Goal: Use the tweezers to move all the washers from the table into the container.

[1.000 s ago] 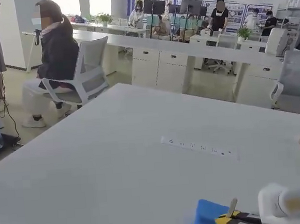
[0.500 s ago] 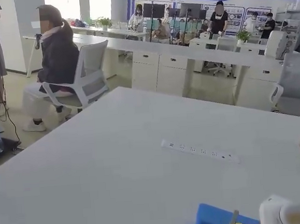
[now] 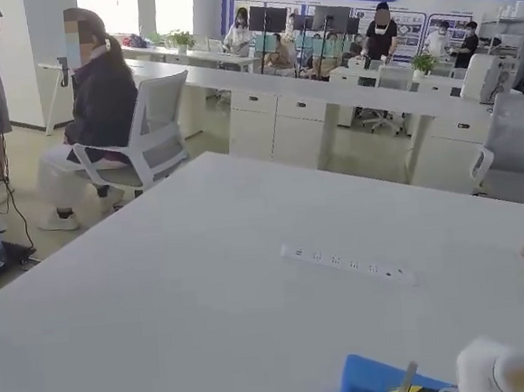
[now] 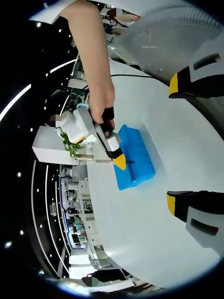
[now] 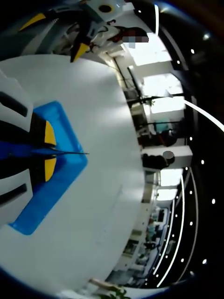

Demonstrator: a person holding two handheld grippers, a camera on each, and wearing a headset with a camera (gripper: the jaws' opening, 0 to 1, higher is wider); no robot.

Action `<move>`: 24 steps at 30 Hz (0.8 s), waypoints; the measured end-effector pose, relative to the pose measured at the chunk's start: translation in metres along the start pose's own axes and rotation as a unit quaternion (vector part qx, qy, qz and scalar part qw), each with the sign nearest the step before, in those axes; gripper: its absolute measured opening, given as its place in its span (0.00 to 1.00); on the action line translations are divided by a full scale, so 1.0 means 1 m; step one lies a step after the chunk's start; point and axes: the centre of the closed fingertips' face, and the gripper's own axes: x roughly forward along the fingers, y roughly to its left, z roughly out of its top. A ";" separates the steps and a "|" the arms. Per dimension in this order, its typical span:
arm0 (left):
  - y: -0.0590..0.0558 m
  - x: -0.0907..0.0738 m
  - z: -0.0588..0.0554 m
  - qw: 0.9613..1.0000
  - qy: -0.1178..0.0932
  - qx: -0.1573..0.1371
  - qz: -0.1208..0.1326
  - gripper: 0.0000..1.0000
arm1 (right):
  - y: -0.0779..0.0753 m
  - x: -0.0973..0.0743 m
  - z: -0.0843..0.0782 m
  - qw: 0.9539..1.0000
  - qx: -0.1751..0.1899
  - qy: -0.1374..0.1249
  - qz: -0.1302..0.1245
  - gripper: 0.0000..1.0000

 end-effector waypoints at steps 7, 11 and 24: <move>0.000 0.000 0.000 1.000 -0.001 0.001 0.000 0.82 | -0.002 -0.010 0.017 1.000 -0.001 -0.028 -0.008 0.04; 0.000 0.000 0.000 1.000 -0.001 0.001 -0.001 0.82 | 0.000 -0.020 0.027 0.999 -0.003 -0.043 -0.011 0.04; -0.005 0.000 0.001 1.000 -0.003 0.003 -0.014 0.77 | 0.015 -0.060 0.041 0.996 0.005 -0.093 -0.014 0.04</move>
